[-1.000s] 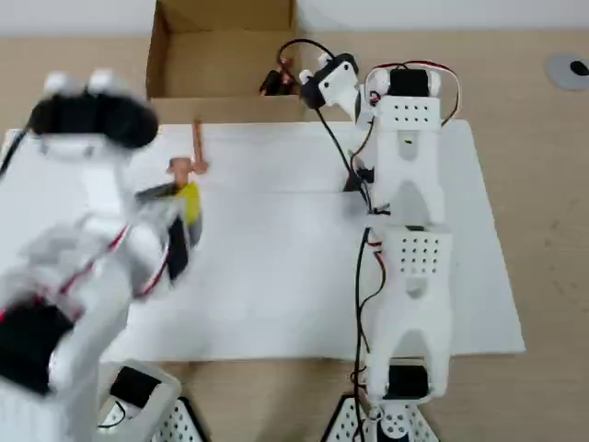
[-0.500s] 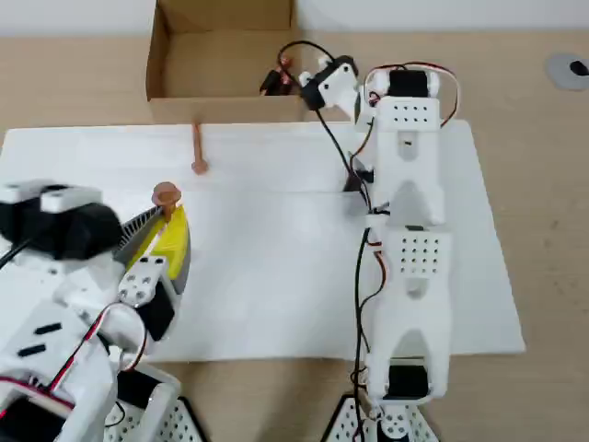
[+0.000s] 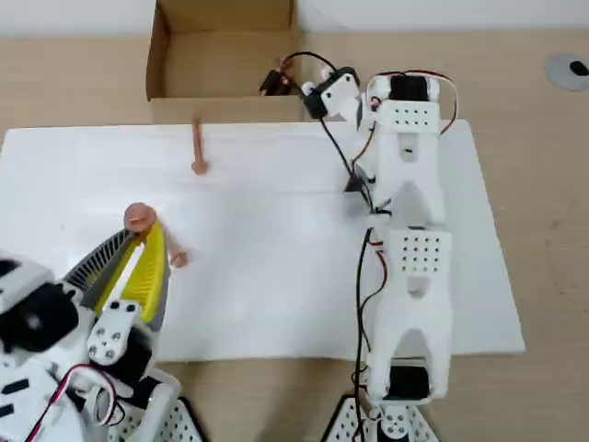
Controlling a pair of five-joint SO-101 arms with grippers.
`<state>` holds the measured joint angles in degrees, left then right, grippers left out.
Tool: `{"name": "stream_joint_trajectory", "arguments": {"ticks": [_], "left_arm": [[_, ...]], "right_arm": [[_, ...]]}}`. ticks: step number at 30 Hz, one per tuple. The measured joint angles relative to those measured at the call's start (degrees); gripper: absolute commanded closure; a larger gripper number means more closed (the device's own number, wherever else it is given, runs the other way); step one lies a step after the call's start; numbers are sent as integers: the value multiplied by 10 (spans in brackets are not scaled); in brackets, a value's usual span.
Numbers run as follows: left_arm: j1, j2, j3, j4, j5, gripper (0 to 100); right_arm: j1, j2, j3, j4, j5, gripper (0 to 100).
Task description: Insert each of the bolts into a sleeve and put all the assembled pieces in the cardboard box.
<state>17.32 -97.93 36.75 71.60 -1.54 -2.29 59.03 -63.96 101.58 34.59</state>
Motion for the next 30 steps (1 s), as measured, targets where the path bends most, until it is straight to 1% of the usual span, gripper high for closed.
{"name": "stream_joint_trajectory", "arguments": {"ticks": [7,11,15,17,20,25,30], "left_arm": [[0,-25,0,40,-17,991],[-1,-44,-1,42,-28,991],[-1,-47,0,42,-28,991],[-11,-47,1,42,-28,991],[-33,-48,1,42,-28,991],[-52,-48,1,42,-28,991],[-53,-48,1,42,-28,991]], "right_arm": [[-2,27,1,0,33,758],[-1,34,-2,0,72,758],[-1,36,-3,0,85,760],[0,36,-3,0,91,762],[1,36,-3,0,92,822],[4,36,-5,-1,92,994],[5,40,-20,-1,92,988]]}}
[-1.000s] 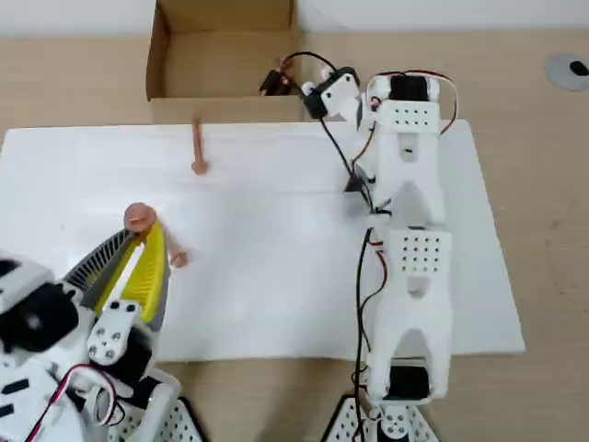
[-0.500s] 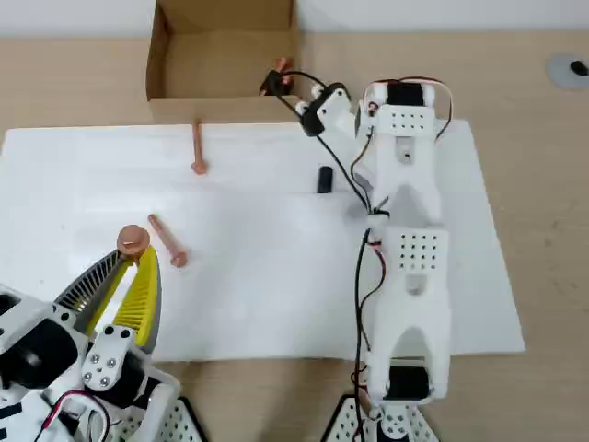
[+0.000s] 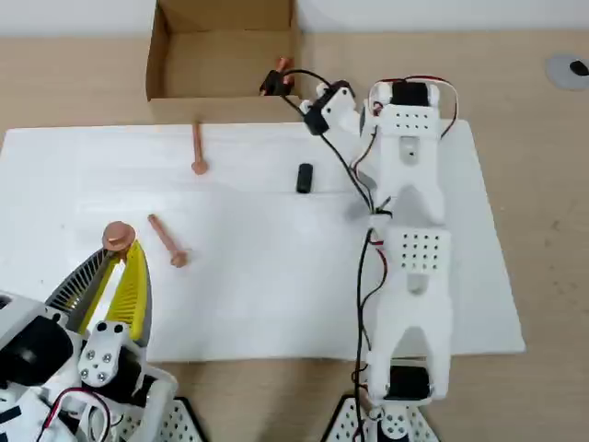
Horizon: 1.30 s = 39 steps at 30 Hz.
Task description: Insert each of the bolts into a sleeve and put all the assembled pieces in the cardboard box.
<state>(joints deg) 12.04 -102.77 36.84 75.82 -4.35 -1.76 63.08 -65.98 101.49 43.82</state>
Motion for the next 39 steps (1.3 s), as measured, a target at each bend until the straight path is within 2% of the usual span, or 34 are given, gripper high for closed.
{"name": "stream_joint_trajectory", "arguments": {"ticks": [10,19,26,33,39], "left_arm": [[0,0,0,7,0,991],[0,0,0,9,0,991],[0,0,0,9,0,991],[0,0,0,11,0,991],[0,0,-14,20,0,991]], "right_arm": [[-3,-18,-42,1,-16,988],[-21,-184,-42,1,-91,988],[-65,-325,-37,2,-154,988],[-72,-378,76,2,-159,988],[-80,-382,253,2,-137,988]]}}
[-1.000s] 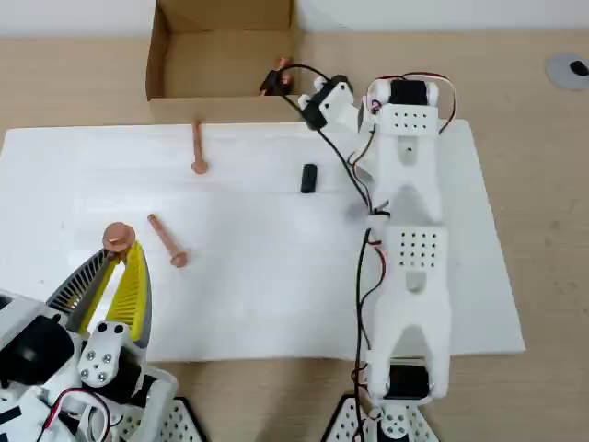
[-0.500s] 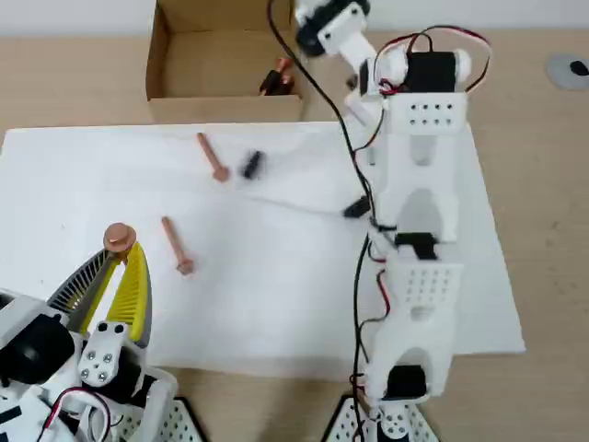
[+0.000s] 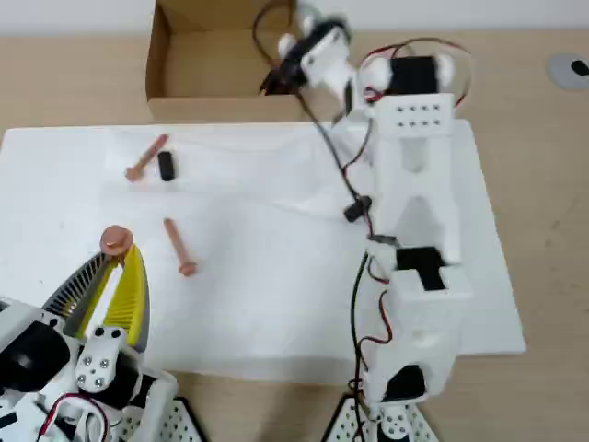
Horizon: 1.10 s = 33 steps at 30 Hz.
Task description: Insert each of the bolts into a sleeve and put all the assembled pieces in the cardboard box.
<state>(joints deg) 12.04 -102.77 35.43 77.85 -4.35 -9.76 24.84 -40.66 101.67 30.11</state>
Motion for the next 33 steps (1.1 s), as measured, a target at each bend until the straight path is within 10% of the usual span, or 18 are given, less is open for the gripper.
{"name": "stream_joint_trajectory", "arguments": {"ticks": [33], "left_arm": [[-93,-1,-117,70,-56,951]], "right_arm": [[-40,110,172,0,207,855]]}}
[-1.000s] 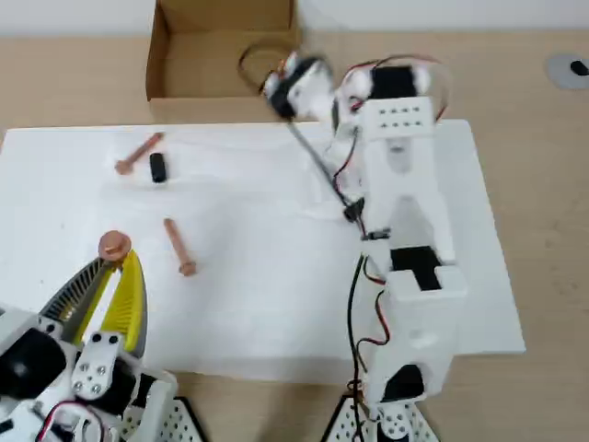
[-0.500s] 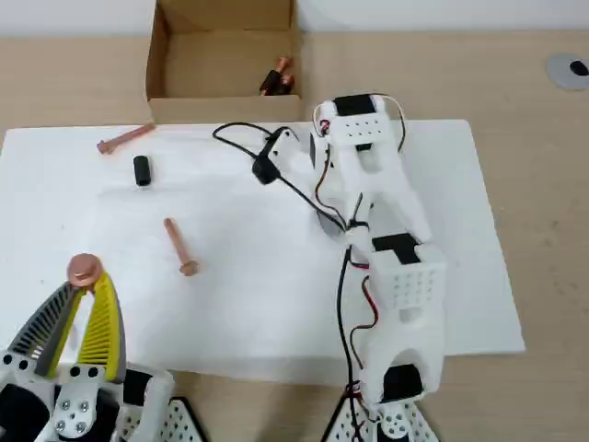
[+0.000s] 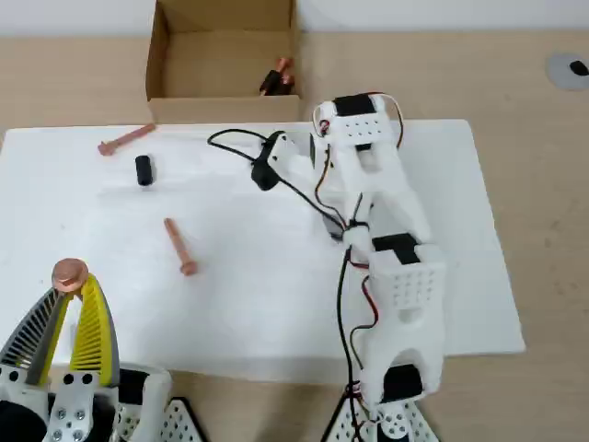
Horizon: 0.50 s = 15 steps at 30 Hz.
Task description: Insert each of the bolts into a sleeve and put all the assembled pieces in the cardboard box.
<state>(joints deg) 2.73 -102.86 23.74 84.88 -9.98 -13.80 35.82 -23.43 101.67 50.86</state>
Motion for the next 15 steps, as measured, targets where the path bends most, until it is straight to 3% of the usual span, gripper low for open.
{"name": "stream_joint_trajectory", "arguments": {"ticks": [8,15], "left_arm": [[0,18,0,0,0,953],[0,69,-37,1,9,952]], "right_arm": [[-4,-79,4,0,0,819],[-9,-190,90,0,11,820]]}}
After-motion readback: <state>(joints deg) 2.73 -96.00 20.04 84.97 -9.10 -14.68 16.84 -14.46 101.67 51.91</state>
